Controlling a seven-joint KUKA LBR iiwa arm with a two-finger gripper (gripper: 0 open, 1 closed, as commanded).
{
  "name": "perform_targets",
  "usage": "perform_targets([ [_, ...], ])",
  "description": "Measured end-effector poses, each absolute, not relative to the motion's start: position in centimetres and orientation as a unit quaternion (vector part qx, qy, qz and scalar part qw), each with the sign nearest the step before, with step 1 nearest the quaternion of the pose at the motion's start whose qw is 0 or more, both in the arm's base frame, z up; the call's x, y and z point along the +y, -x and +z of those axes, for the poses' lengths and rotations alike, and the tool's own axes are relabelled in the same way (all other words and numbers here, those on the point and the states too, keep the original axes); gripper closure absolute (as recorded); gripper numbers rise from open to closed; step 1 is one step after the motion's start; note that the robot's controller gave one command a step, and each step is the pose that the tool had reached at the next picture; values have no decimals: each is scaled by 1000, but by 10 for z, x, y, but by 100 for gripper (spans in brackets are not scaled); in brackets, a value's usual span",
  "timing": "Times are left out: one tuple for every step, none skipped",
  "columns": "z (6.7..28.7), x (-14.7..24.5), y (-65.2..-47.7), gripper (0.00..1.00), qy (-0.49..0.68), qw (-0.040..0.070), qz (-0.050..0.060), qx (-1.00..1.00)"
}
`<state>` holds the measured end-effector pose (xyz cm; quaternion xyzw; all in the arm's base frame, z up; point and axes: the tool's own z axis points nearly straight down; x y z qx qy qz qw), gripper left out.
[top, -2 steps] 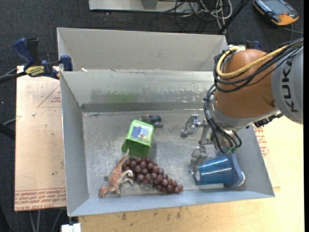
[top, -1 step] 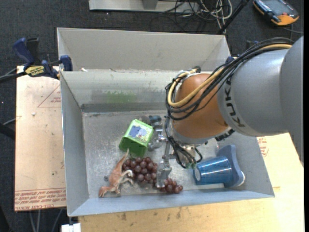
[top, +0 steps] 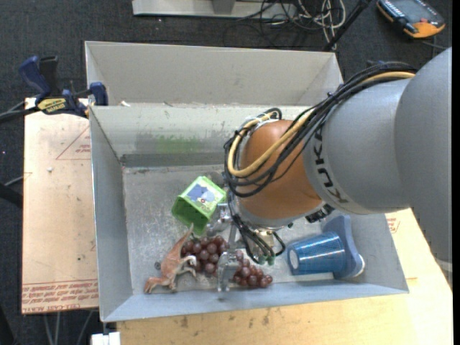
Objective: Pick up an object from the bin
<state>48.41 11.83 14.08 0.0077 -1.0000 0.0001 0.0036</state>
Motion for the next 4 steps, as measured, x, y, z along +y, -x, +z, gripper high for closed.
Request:
perform_targets([
  [156,121,-495,0,50,-2,-1,-999],
  [83,124,-485,0,102,-2,-1,-995],
  [74,182,-508,100,-55,-6,0,-998],
  [74,182,-508,100,-55,-6,0,-998],
])
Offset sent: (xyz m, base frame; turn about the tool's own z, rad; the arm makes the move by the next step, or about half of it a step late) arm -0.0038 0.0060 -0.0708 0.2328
